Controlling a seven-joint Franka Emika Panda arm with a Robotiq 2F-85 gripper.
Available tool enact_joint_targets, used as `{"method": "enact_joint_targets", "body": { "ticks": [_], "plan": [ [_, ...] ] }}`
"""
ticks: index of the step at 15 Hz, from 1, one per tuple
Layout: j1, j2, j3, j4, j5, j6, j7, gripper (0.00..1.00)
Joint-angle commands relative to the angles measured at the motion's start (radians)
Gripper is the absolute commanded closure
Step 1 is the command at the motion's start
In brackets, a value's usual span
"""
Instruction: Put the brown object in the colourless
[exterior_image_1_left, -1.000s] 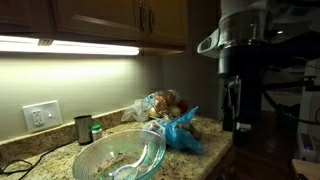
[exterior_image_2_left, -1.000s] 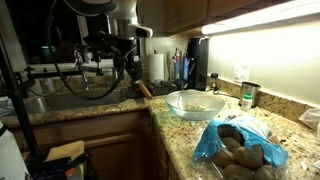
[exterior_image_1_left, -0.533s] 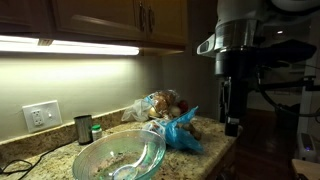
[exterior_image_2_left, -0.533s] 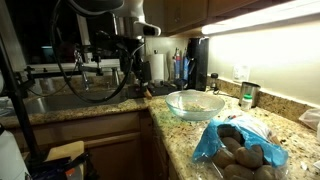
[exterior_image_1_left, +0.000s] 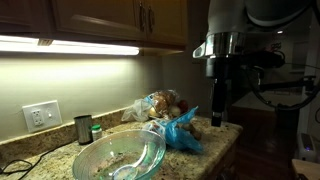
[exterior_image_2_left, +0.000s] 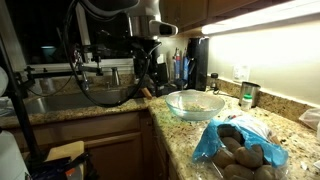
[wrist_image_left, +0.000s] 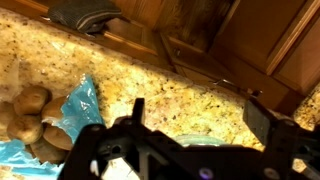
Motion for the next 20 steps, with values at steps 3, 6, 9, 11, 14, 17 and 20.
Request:
{"method": "enact_joint_targets", "body": {
  "ticks": [3,6,9,11,14,17,20],
  "plan": [
    [-0.057,0.100,-0.034,0.060,-0.080,0.066,-0.014,0.00],
    [-0.090,0.144,-0.046,0.091,-0.119,0.086,0.000,0.00],
    [-0.080,0.139,-0.047,0.084,-0.101,0.075,0.000,0.00],
    [-0.082,0.150,-0.047,0.094,-0.102,0.075,0.000,0.00],
    [-0.082,0.151,-0.047,0.095,-0.102,0.075,0.000,0.00],
    [-0.101,0.187,-0.061,0.110,-0.117,0.098,-0.003,0.00],
    [-0.123,0.230,-0.075,0.138,-0.128,0.136,0.005,0.00]
  ]
}}
